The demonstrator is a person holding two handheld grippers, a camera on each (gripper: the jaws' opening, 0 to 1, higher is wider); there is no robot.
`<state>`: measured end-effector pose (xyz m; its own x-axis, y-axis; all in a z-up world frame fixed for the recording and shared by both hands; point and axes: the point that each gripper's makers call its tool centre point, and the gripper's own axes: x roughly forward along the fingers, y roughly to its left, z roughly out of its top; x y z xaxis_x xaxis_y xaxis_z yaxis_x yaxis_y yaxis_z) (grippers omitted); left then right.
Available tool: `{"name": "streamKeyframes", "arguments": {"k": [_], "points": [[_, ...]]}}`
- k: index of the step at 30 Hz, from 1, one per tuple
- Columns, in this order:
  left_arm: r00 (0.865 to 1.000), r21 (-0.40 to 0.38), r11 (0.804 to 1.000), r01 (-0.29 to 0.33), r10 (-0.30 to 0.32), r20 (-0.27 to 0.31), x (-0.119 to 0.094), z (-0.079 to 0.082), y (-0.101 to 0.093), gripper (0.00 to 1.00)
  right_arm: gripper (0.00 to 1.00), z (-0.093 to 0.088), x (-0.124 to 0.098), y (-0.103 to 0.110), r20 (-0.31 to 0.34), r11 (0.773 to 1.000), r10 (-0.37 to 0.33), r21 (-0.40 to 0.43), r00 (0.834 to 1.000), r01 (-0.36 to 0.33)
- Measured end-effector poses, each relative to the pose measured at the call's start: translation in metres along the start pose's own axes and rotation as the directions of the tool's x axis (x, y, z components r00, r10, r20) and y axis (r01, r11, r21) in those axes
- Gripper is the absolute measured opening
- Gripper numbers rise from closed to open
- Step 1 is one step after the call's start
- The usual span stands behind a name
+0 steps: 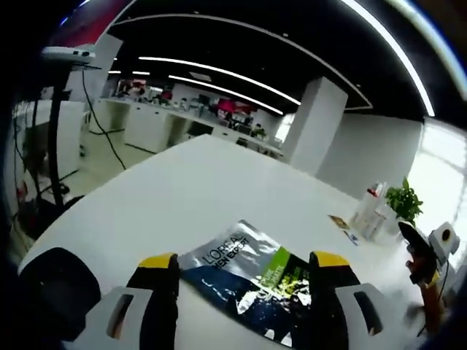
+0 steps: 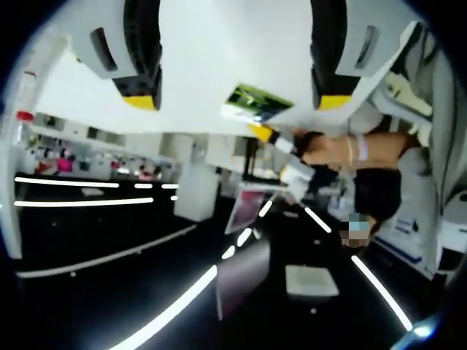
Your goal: Arrange the skincare products in the storage area until every visible bottle or jar stands upright without overlapping.
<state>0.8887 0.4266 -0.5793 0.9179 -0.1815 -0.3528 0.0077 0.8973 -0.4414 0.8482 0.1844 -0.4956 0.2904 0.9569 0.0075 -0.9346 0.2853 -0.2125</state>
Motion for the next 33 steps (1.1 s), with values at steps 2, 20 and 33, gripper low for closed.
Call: {"name": "streamKeyframes", "arguments": {"k": [2, 20, 33], "points": [[1.0, -0.002, 1.0, 0.0, 0.0, 0.0, 0.0, 0.0, 0.001, 0.69, 0.83, -0.001, 0.0, 0.0, -0.003, 1.0, -0.001, -0.001, 1.0, 0.001], [1.0, 0.031, 0.999, 0.023, -0.022, -0.016, 0.002, -0.002, 0.005, 0.17, 0.81, -0.008, 0.003, -0.001, -0.043, 1.0, 0.001, -0.027, 0.999, -0.002], [0.989, 0.104, 0.986, 0.133, -0.139, 0.046, -0.007, 0.011, -0.022, 0.0, 0.8, -0.012, 0.004, -0.001, -0.056, 1.0, 0.004, -0.029, 0.998, -0.006]]}}
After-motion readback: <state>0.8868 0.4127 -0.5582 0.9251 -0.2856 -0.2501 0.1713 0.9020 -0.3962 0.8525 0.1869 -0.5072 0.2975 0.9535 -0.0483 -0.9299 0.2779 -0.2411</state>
